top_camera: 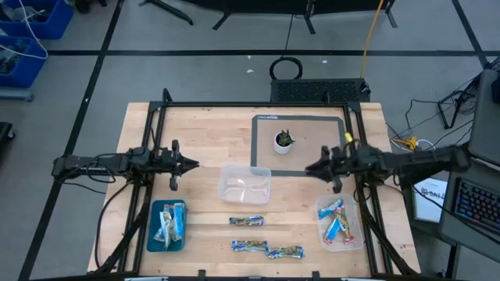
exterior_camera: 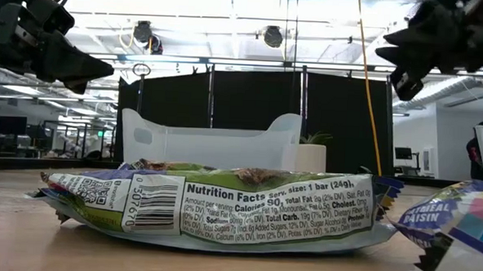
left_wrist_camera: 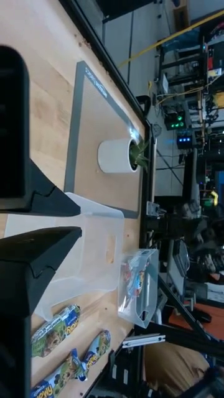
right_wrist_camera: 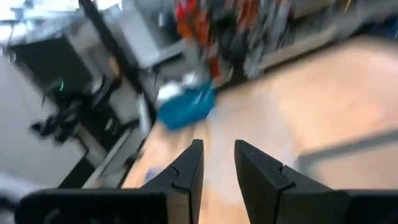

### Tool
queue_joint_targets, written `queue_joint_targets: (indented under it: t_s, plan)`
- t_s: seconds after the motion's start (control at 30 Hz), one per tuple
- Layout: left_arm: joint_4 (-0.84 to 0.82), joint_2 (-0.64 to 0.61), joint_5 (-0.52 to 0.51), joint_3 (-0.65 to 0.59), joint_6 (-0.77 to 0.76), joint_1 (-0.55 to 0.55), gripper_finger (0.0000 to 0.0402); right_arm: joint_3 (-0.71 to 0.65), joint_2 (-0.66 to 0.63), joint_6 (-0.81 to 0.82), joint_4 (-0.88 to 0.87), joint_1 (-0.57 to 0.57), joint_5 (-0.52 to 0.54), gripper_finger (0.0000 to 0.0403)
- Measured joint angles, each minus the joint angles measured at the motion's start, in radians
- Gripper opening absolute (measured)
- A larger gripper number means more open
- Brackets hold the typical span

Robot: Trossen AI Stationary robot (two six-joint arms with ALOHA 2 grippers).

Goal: Pick and place Granola Bars by type
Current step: Put the blue granola bar into the left transparent bin

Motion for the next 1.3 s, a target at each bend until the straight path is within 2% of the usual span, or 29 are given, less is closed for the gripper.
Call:
queue_joint_targets:
  t_s: [0.13, 0.3, 0.4, 0.5, 0.67, 0.8, 0.9, 1.03, 1.17, 1.3]
  plan:
    - [0.001, 0.0, -0.001, 0.0, 0.0, 0.0, 0.0041, 0.181, 0.283, 0.098, -0.188, 0.174, 0.0, 0.0082]
    - [0.002, 0.001, 0.0, 0.001, 0.0, 0.0, 0.0042, 0.472, 0.605, 0.221, -0.378, 0.404, -0.002, 0.0082]
    - [0.002, 0.001, 0.0, 0.001, 0.0, 0.0, 0.0042, 0.62, 0.743, 0.267, -0.444, 0.515, 0.01, 0.0082]
    - [0.001, 0.001, 0.0, 0.001, 0.0, 0.0, 0.0042, 0.715, 0.835, 0.314, -0.477, 0.591, 0.09, 0.0078]
    - [0.001, 0.001, 0.0, 0.001, 0.0, 0.0, 0.0042, 0.743, 0.962, 0.399, -0.479, 0.659, 0.182, 0.0067]
    - [0.001, 0.001, 0.0, 0.001, 0.0, 0.0, 0.0042, 0.744, 1.077, 0.399, -0.439, 0.682, 0.183, 0.0074]
    - [0.001, 0.001, 0.0, 0.001, 0.0, 0.0, 0.0042, 0.744, 1.154, 0.393, -0.372, 0.691, 0.145, 0.01]
    - [0.001, 0.001, 0.0, 0.001, 0.0, 0.0, 0.0042, 0.744, 1.227, 0.391, -0.315, 0.694, 0.099, 0.0154]
    - [0.001, 0.001, 0.001, 0.001, 0.0, 0.0, 0.0042, 0.744, 1.262, 0.39, -0.313, 0.692, 0.101, 0.0204]
    - [0.0, 0.001, 0.001, 0.002, 0.0, 0.0, 0.0042, 0.744, 1.299, 0.405, -0.314, 0.692, 0.101, 0.0228]
